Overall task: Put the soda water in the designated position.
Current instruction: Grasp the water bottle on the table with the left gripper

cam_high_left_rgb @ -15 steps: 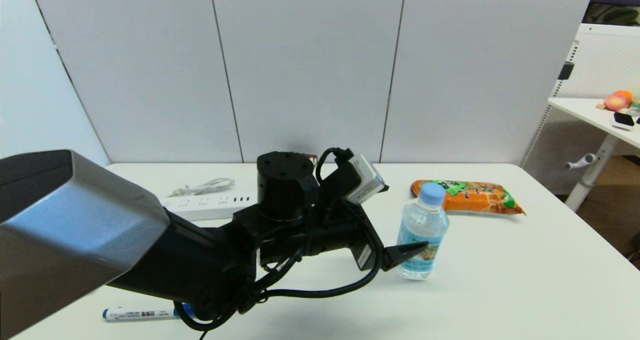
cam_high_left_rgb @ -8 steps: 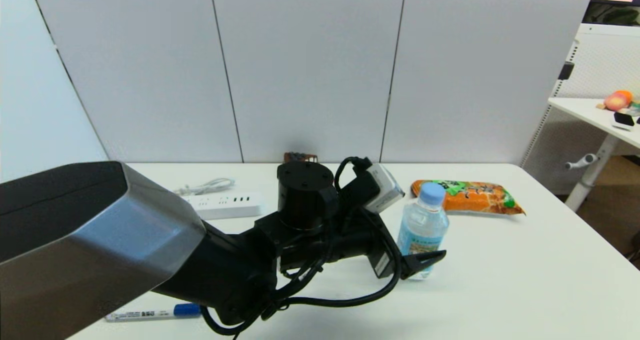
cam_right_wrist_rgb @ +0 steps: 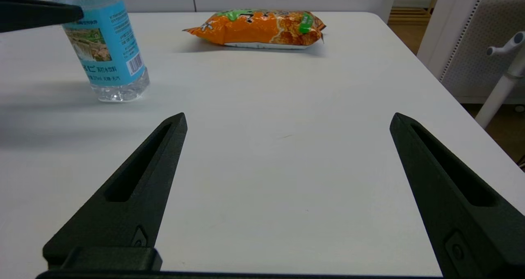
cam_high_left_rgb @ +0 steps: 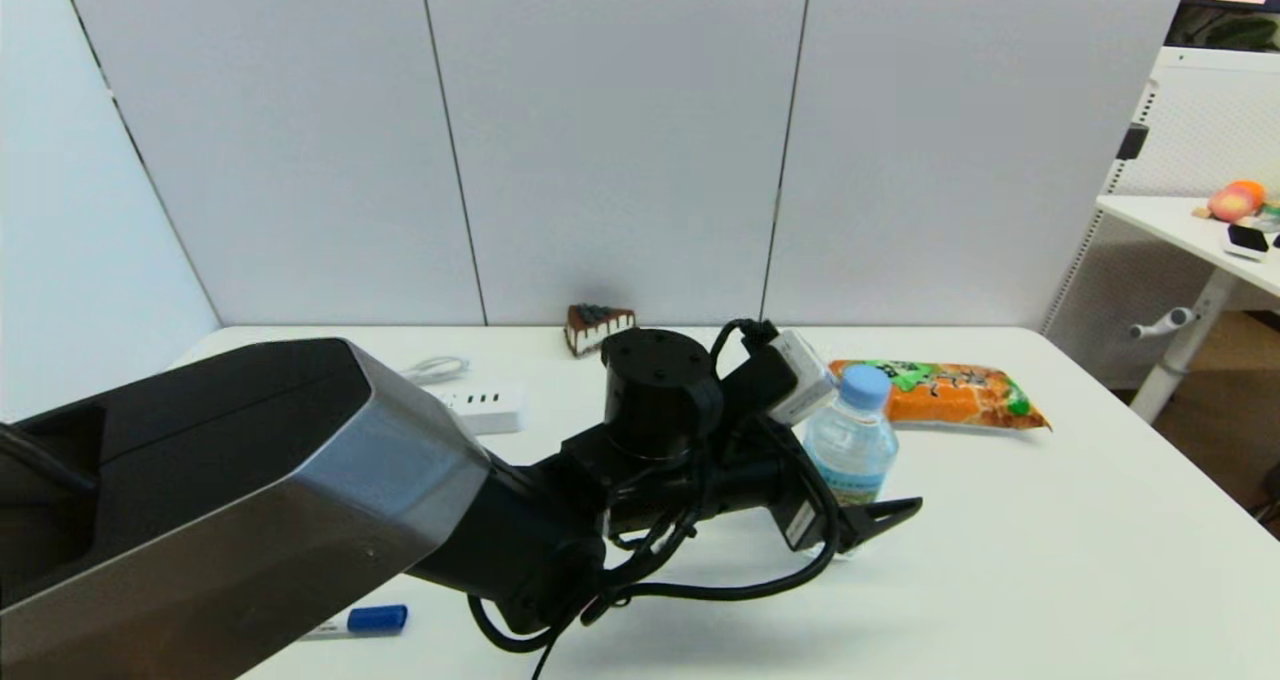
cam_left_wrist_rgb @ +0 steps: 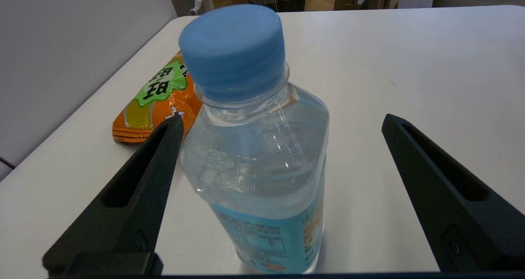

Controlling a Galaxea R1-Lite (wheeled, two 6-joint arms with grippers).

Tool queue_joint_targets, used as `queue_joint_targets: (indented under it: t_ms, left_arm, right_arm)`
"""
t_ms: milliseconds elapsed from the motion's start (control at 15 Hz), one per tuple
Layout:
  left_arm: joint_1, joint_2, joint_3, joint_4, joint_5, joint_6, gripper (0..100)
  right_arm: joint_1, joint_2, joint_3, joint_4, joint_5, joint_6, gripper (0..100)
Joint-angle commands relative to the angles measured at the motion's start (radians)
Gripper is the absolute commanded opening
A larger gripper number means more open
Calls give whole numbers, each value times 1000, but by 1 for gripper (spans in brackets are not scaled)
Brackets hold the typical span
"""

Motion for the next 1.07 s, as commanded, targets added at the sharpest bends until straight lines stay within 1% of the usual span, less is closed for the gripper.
queue_joint_targets:
  t_ms: [67,667,867,1067]
  left_arm:
    - [1,46,-50,-6,-2,-3,100]
    - [10,99,-130,-15,1,-6,100]
    - [11,120,-180,-46,2,-43,100]
    - [11,122,-176,-69,5,-64,100]
  right_arm:
    - [0,0,0,-1,0,0,100]
    - [0,0,0,-1,0,0,100]
    - [0,0,0,-1,0,0,100]
    - [0,0,0,-1,0,0,100]
